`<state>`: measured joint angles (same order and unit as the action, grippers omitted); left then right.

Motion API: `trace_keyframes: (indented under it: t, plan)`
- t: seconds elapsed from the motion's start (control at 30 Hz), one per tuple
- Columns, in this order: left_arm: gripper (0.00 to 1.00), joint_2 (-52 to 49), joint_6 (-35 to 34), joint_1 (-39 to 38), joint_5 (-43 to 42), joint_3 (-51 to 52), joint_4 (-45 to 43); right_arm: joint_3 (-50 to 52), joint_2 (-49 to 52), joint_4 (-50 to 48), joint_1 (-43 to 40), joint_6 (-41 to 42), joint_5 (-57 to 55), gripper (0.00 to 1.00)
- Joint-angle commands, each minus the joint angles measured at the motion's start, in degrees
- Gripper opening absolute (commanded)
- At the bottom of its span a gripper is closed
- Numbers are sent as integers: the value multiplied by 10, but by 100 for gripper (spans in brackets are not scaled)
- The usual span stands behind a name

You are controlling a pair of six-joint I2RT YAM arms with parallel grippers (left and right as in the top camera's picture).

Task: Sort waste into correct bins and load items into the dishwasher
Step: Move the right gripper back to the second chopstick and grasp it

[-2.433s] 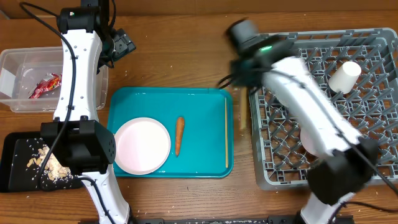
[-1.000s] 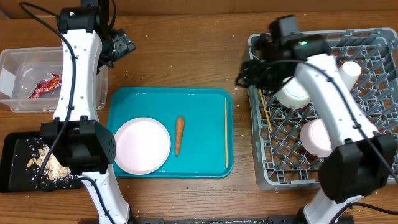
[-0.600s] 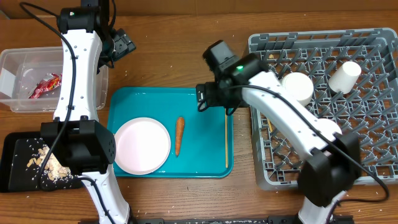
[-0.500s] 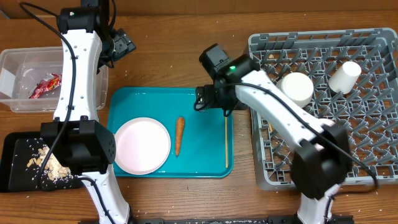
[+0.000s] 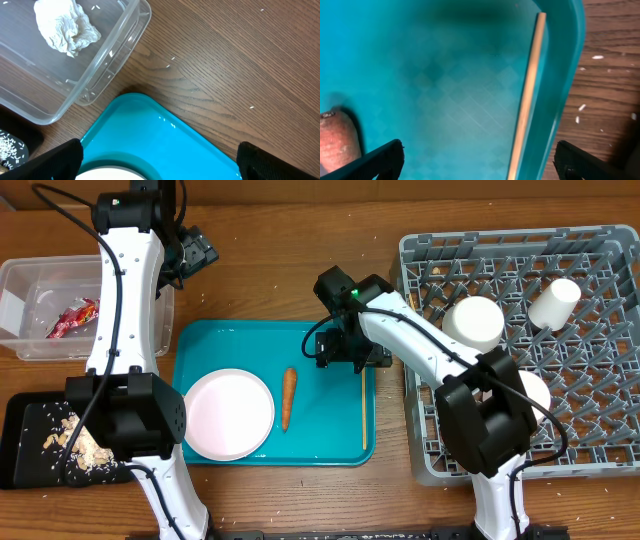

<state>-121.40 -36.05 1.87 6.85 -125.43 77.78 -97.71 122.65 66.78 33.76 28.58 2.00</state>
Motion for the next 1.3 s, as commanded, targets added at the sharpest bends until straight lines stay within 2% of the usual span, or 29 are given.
trace_keyframes:
  t: [0.0,0.5,0.53,0.67,0.8,0.87,0.9,0.93,1.17,1.27]
  plan:
    - [100,22,-6,-4,-1,2,-1,-8,17,-7,0,7,12,98]
    - [100,22,-6,-4,-1,2,-1,67,26,-68,0,17,28,96]
    - [100,22,-6,-4,-1,2,-1,70,26,-68,0,17,28,93]
    - [100,22,-6,-4,-1,2,-1,76,26,-63,0,17,28,66]
    - [100,22,-6,-4,-1,2,-1,73,26,-60,0,17,31,34]
    - [100,22,-6,-4,-1,2,-1,62,26,-47,0,17,39,13]
    - [100,22,-6,-4,-1,2,-1,52,26,-36,-2,17,41,7]
    - [100,22,-6,-4,-1,2,-1,41,26,-26,-4,17,41,4]
    - [100,22,-6,-4,-1,2,-1,-59,14,50,-29,7,35,4]
    - [100,22,-6,-4,-1,2,-1,-130,2,120,-48,-1,-28,4]
